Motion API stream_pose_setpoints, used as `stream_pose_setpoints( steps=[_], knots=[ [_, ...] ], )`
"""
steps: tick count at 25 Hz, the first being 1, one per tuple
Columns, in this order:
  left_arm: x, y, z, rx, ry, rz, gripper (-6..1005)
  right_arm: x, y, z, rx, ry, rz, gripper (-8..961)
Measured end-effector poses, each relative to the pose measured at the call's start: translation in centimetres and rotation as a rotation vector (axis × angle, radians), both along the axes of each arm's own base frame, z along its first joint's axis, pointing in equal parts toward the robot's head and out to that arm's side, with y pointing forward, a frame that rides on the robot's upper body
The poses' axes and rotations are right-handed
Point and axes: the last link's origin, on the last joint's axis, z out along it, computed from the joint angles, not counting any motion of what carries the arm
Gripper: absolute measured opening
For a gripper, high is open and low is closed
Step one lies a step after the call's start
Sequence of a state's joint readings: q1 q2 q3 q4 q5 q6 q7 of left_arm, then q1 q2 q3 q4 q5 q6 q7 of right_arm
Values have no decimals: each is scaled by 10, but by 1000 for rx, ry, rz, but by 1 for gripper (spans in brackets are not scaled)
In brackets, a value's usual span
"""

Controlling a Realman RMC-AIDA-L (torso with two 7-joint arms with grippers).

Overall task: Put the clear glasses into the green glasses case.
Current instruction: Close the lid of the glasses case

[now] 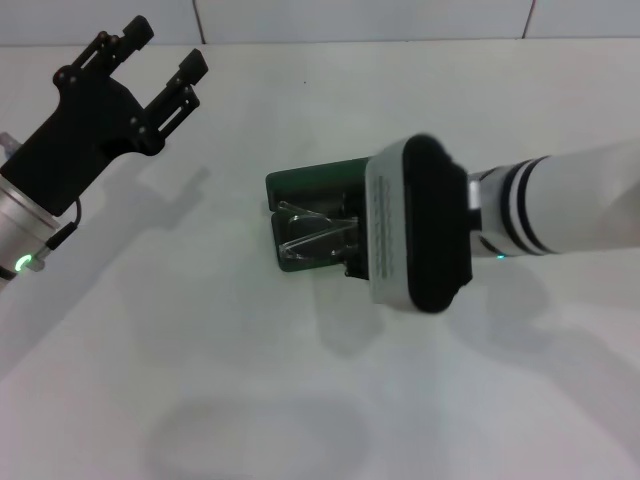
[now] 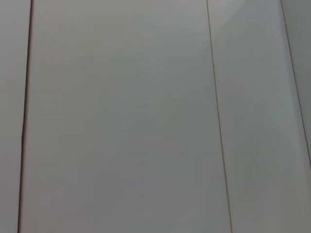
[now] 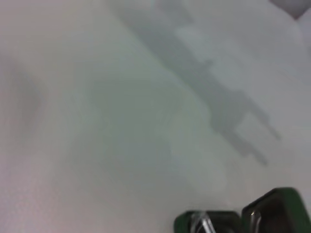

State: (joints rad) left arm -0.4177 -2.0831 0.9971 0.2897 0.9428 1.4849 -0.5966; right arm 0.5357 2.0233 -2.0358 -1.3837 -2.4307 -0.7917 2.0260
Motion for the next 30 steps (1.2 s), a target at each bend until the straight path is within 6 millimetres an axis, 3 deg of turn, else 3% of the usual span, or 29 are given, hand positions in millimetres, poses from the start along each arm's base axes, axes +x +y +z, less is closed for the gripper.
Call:
stream_pose_setpoints(
  steps=[8, 22, 30],
  knots=[
    [0, 0, -1, -3, -1, 0, 679, 1, 15, 25, -45, 196, -134, 437],
    [3, 5, -1, -10, 9, -6, 679, 4, 42, 25, -71, 83, -290, 435],
    [2, 8, 1, -5, 20, 4, 679, 2, 40, 23, -83, 83, -287, 435]
  ],
)
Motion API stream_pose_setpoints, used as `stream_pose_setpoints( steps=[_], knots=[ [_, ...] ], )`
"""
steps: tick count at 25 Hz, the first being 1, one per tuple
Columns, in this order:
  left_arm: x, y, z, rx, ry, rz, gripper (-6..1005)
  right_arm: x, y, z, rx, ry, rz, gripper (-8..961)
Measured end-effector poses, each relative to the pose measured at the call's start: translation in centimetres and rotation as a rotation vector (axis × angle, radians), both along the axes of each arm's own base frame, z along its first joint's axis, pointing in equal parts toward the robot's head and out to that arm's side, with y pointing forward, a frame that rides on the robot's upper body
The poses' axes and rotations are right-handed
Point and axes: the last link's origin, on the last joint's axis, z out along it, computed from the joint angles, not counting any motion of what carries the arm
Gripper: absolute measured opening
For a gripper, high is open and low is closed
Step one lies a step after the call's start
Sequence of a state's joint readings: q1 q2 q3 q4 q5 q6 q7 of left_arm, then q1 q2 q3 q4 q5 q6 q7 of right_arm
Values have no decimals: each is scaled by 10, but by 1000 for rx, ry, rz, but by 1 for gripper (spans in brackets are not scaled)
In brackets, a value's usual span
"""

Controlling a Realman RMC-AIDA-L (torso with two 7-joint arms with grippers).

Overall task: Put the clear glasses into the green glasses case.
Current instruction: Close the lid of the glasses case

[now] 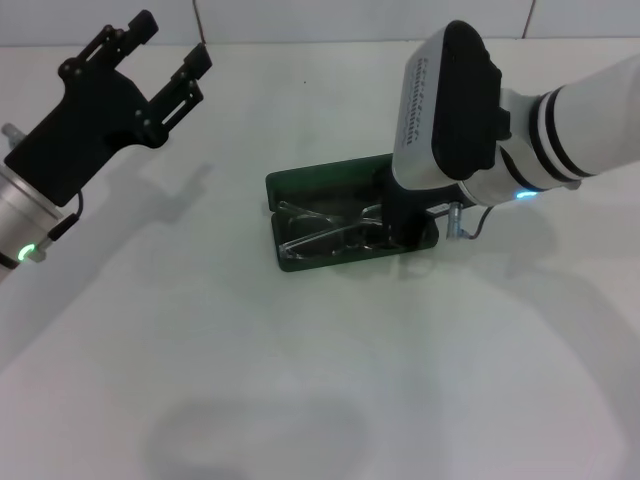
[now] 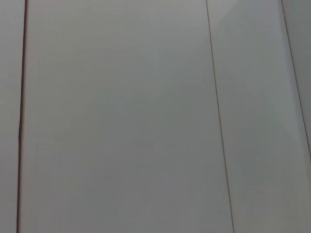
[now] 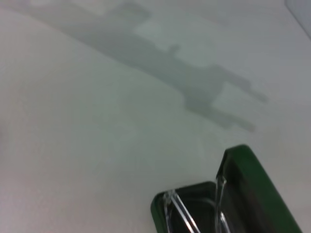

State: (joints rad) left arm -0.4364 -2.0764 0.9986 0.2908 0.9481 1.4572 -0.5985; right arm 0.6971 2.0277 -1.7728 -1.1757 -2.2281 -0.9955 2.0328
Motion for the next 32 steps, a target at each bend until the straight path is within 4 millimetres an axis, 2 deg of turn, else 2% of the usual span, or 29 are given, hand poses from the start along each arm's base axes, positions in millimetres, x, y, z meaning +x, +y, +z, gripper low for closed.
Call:
stream_pose_setpoints(
  steps=[10, 32],
  knots=[
    [-1, 0, 1, 2, 3, 1, 678, 0, -8, -2, -63, -36, -22, 436],
    [0, -2, -2, -3, -4, 1, 678, 8, -3, -16, -60, -70, -20, 437]
  ],
)
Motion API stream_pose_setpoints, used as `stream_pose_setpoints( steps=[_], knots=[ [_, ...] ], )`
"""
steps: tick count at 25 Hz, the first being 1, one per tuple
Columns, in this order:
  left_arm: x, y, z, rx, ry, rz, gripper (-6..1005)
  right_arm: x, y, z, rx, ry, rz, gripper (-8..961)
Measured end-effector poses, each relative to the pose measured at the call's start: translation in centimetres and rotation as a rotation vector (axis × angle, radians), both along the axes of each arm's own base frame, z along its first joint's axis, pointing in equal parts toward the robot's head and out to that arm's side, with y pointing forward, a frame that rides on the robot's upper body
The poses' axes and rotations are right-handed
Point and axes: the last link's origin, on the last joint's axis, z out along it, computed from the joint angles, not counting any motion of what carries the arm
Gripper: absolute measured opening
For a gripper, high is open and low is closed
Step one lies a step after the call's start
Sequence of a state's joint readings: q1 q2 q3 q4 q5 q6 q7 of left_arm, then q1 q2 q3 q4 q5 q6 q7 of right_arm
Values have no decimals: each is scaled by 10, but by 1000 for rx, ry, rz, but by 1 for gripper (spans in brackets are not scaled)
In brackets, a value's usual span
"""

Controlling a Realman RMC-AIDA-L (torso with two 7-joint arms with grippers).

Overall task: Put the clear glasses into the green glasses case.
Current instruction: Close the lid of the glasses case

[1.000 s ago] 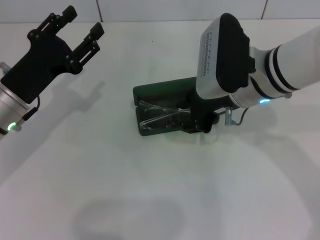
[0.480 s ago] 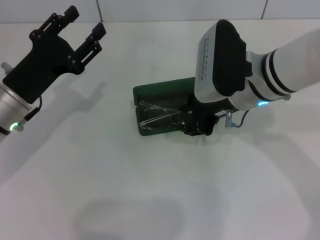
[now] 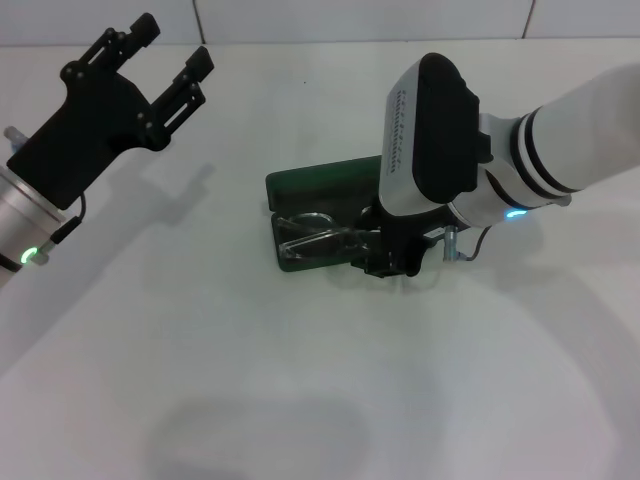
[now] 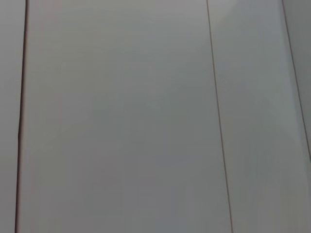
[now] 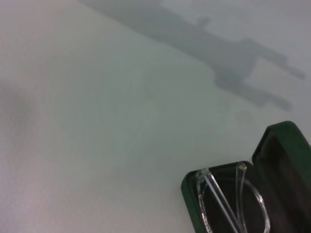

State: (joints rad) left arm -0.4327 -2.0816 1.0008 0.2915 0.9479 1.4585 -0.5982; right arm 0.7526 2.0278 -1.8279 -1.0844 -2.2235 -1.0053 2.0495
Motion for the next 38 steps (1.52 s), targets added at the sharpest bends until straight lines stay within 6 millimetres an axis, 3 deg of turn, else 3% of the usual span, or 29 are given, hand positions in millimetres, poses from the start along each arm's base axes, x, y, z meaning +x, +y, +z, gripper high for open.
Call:
stream_pose_setpoints(
  steps=[9, 15, 18, 22, 24, 25, 26, 29, 31, 35, 38],
  knots=[
    [-1, -2, 0, 0, -4, 2, 678, -3, -2, 2, 12, 19, 11, 438],
    [-4, -5, 0, 0, -6, 9, 678, -1, -26, 36, -42, 151, 35, 438],
    [-4, -5, -1, -8, -8, 12, 678, 16, -38, 57, -111, 294, 30, 439],
    [-4, -4, -2, -17, -6, 15, 678, 68, -40, 94, -58, 552, -23, 439],
    [-4, -3, -3, -24, -6, 18, 678, 95, -41, 113, 30, 694, -59, 439],
    [-3, 1, -5, -43, -4, 30, 678, 123, -43, 128, 152, 853, -110, 439],
    [-3, 1, -5, -43, -4, 30, 678, 123, -43, 128, 152, 853, -110, 439],
    [3, 13, -15, -123, 15, 56, 678, 154, -52, 141, 354, 1043, -139, 439],
    [9, 26, -25, -220, 34, 90, 678, 165, -58, 142, 452, 1095, -124, 440],
    [29, 59, -47, -424, 97, 189, 678, 165, -58, 136, 456, 1105, -134, 440],
    [42, 72, -62, -502, 172, 236, 677, 164, -57, 132, 447, 1108, -142, 440]
  ],
)
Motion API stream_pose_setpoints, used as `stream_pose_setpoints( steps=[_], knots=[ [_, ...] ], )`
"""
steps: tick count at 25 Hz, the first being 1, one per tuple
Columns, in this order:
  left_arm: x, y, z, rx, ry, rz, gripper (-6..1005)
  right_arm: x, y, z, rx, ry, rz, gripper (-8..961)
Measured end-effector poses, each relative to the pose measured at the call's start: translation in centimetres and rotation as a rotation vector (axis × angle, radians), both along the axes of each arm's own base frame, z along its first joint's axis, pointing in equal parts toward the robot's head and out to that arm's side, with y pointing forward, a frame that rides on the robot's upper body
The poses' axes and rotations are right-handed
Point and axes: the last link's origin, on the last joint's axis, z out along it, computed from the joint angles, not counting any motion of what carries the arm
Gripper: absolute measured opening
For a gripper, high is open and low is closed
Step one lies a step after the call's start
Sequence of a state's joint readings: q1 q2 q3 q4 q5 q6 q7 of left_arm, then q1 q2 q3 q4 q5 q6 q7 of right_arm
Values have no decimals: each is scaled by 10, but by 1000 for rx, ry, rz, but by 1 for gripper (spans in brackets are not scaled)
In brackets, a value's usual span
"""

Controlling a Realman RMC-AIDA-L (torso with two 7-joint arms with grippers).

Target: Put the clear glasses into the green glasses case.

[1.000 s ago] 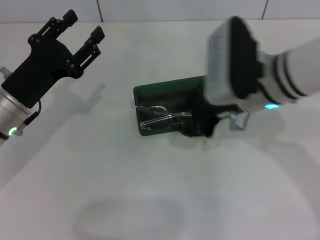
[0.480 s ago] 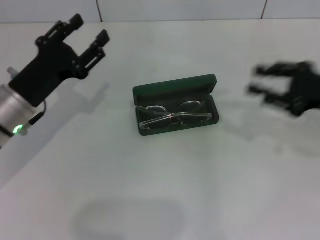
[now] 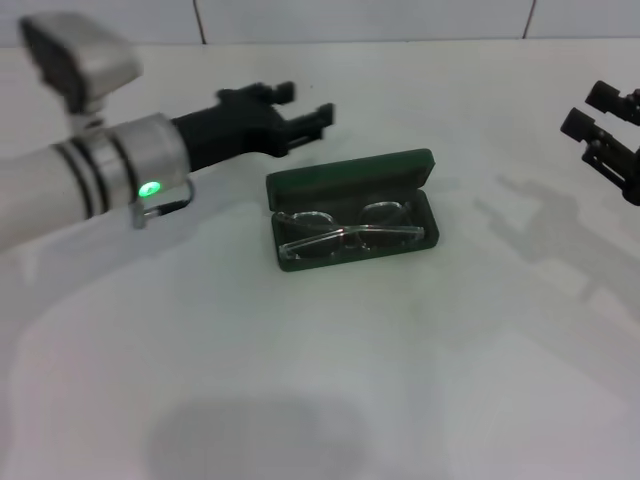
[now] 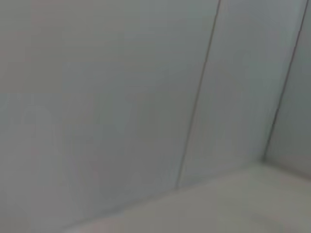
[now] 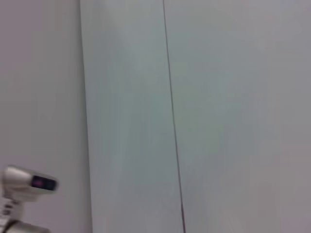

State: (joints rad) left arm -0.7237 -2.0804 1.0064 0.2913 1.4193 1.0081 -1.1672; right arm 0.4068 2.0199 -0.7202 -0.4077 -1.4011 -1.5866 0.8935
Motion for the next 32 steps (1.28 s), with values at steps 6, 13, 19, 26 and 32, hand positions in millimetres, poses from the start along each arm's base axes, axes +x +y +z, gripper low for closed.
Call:
stream_pose_setpoints(
  steps=[6, 13, 19, 26, 32],
  knots=[
    [7, 2, -20, -74, 104, 2, 677, 0, 1, -7, -21, -15, -6, 440],
    [2, -15, -35, -182, 176, -35, 677, -2, 5, -8, -21, -20, -10, 441],
    [-9, -28, -34, -186, 207, -67, 677, -5, 10, -8, -15, -23, -10, 441],
    [-4, -42, -4, -48, 1, -150, 677, -14, 16, -14, -43, -45, 20, 442],
    [-3, -77, 31, 12, -159, -379, 677, -38, 21, -38, -196, -148, 144, 442]
  ],
)
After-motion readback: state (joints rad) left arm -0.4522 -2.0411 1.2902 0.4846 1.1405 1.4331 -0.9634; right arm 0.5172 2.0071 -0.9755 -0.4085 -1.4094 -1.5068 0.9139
